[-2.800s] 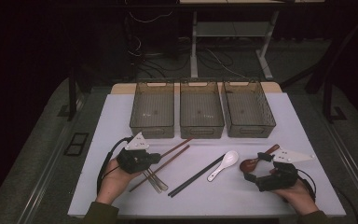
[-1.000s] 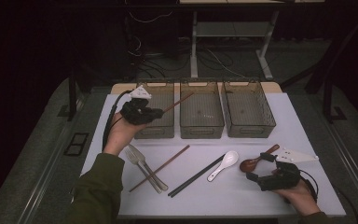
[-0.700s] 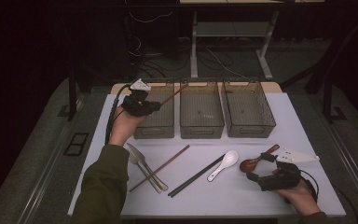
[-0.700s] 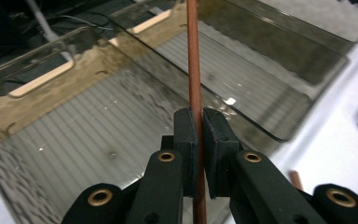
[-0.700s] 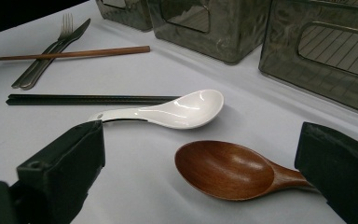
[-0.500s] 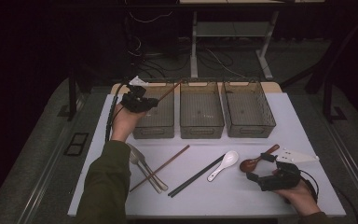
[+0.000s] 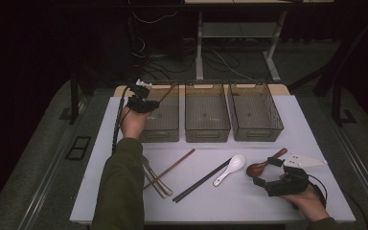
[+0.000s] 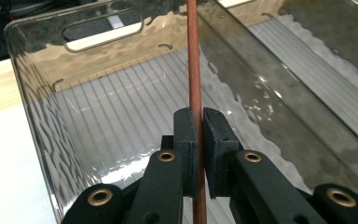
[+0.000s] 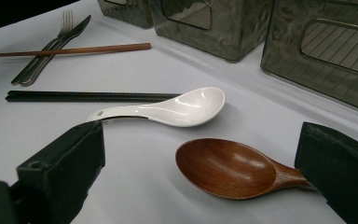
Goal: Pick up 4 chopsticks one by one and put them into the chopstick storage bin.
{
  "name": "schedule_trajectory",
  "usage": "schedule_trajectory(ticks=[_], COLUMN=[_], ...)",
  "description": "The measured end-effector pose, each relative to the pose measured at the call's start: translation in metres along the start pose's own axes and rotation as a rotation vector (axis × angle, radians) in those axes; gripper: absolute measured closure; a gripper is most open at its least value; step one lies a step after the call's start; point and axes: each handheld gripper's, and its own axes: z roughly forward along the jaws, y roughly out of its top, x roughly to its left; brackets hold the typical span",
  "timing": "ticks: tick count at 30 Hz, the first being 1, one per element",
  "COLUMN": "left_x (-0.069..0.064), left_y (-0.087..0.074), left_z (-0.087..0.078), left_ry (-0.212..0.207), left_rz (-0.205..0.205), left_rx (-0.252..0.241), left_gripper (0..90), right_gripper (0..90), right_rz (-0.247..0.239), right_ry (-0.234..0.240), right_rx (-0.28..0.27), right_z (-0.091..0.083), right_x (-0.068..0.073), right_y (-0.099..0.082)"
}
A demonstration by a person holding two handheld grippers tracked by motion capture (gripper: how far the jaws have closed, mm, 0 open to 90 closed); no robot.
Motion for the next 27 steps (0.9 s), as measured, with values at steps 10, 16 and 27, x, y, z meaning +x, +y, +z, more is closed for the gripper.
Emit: schedule_trajectory(ticks=[10, 16, 27], left_x=[0.007, 0.007, 0.001], left_y=[-0.002, -0.002, 0.0], left_z=[0.004, 0.002, -0.012], left_ry=[0.024, 0.018, -0.059], left_rz=[-0.05, -0.039, 0.028], left_rx=[-0.026, -0.029, -0.063], left_gripper=[63.1, 54.1, 35.4], right_gripper=[1.5, 1.5, 1.5], right_rz=[-0.003, -0.002, -0.001], right_ry=[0.002, 0.002, 0.0], right_rx=[0.002, 0.002, 0.002], right_z=[0.0, 0.0, 0.0], right_x=[0.0, 0.0, 0.0], right_y=[0.0, 0.0, 0.0])
